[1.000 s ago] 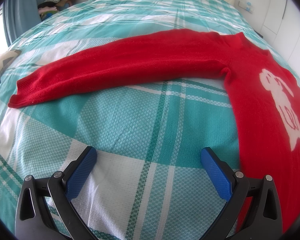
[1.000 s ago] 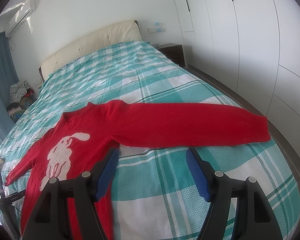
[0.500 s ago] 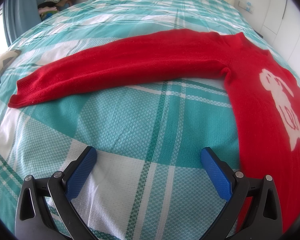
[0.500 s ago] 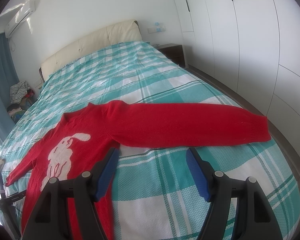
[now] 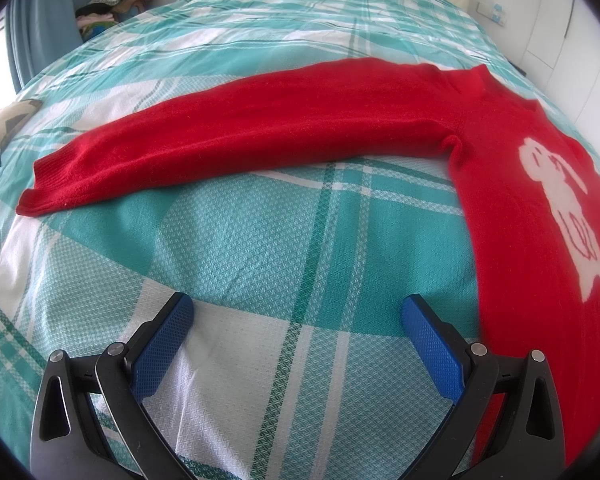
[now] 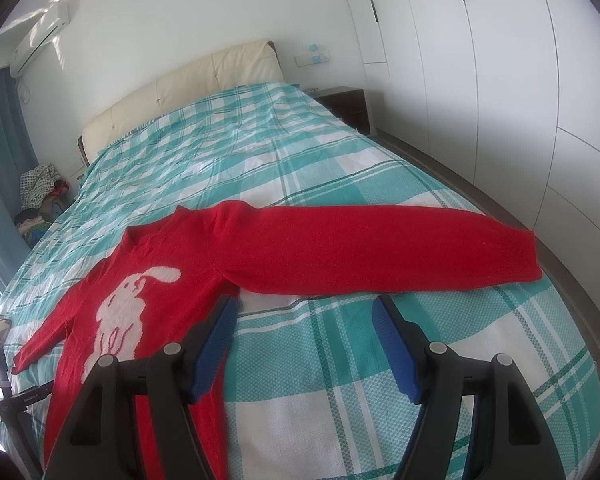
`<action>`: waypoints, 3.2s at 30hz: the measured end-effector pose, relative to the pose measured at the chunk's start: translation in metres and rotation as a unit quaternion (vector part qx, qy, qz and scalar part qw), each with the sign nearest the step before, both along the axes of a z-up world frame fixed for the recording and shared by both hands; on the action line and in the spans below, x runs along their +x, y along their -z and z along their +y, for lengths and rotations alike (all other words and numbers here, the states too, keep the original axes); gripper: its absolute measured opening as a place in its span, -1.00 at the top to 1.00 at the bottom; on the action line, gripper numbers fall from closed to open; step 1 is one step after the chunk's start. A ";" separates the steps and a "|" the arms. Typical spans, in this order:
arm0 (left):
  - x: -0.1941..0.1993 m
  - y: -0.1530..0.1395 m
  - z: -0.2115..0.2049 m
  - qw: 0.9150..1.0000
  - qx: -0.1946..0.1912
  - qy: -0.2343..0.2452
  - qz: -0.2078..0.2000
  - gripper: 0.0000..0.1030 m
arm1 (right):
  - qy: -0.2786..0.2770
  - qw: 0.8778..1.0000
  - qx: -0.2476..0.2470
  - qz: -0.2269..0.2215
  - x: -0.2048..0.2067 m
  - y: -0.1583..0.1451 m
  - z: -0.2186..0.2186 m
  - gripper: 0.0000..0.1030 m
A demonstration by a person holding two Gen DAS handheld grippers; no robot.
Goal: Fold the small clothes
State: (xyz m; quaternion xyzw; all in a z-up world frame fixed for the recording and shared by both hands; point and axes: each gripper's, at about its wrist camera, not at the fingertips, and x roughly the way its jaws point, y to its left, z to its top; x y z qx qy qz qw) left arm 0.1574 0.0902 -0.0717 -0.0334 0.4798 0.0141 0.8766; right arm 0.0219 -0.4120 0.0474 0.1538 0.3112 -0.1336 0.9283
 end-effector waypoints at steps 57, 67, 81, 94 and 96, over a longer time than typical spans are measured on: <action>0.000 0.000 0.000 1.000 0.000 0.000 0.000 -0.99 | -0.001 1.000 0.003 0.001 -0.002 0.002 0.000 -0.35; 0.000 0.000 0.000 1.000 0.000 0.000 0.000 -0.99 | -0.002 1.000 0.003 0.001 -0.002 0.002 0.000 -0.35; 0.000 0.000 0.000 1.000 0.000 0.000 0.000 -0.99 | 0.000 1.000 0.007 0.000 -0.002 0.003 -0.001 -0.35; 0.000 0.000 0.000 1.000 0.000 0.000 0.000 -0.99 | 0.005 1.000 0.015 0.002 -0.003 0.005 -0.003 -0.35; 0.000 0.000 0.000 1.000 0.000 0.000 0.000 -0.99 | 0.003 1.000 0.013 0.004 -0.002 0.006 -0.001 -0.35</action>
